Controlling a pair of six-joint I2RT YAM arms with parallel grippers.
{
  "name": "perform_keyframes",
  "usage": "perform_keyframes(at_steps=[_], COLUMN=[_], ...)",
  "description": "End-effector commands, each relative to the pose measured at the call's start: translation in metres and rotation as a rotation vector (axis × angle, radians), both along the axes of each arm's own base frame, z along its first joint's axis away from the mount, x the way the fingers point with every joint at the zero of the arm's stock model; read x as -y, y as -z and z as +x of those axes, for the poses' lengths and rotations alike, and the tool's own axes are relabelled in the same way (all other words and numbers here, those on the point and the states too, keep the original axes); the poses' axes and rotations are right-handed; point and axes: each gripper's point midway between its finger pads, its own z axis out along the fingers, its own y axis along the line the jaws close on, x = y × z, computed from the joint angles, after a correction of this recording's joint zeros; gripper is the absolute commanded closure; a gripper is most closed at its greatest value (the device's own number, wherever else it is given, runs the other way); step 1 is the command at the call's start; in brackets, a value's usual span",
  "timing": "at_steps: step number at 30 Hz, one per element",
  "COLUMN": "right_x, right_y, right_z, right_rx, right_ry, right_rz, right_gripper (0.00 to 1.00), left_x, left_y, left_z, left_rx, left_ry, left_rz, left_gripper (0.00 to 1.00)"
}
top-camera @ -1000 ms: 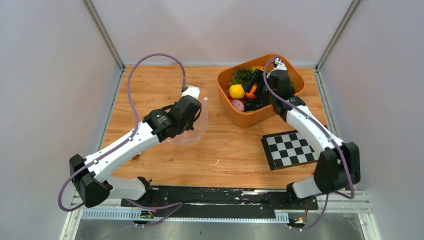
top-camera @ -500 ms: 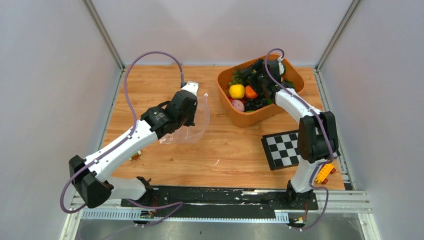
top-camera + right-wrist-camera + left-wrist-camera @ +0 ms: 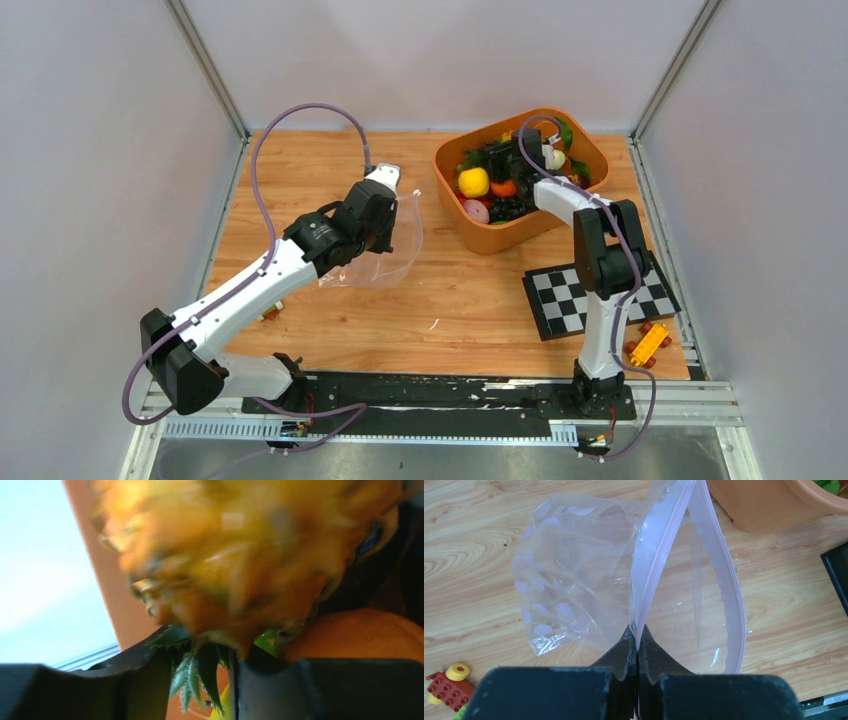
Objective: Place the food in the zip-top bag and seal the zipper
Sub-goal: Pick up the fake fruit from the bin.
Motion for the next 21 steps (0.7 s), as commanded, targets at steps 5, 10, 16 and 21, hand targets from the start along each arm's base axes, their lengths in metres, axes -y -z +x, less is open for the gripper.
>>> perform_keyframes(at_steps=[5,10,16,21], right_x=[-0.007,-0.009,-0.018,-0.020], right_y=[-0.059,-0.101,-0.110,-0.104], right_z=[-0.003,-0.030,-0.075,-0.133], right_rx=[0.193,0.296,0.338,0.335], right_ry=[-0.022,-0.191,-0.433,-0.709], right_rz=[-0.005,-0.165,-0.345,-0.518], right_gripper=[0.84,0.87,0.93,0.91], left_x=[-0.006,-0.006,-0.006,-0.001], left_y=[-0.001,0.002,0.002,-0.002], left_z=[-0.007,-0.013,-0.016,-0.020], left_rx=[-0.008,0.009,0.009,0.012], left_ry=[-0.023,0.000,0.039,0.077], left_rz=[-0.030,-0.069,-0.052,-0.076], left_gripper=[1.00,1.00,1.00,1.00])
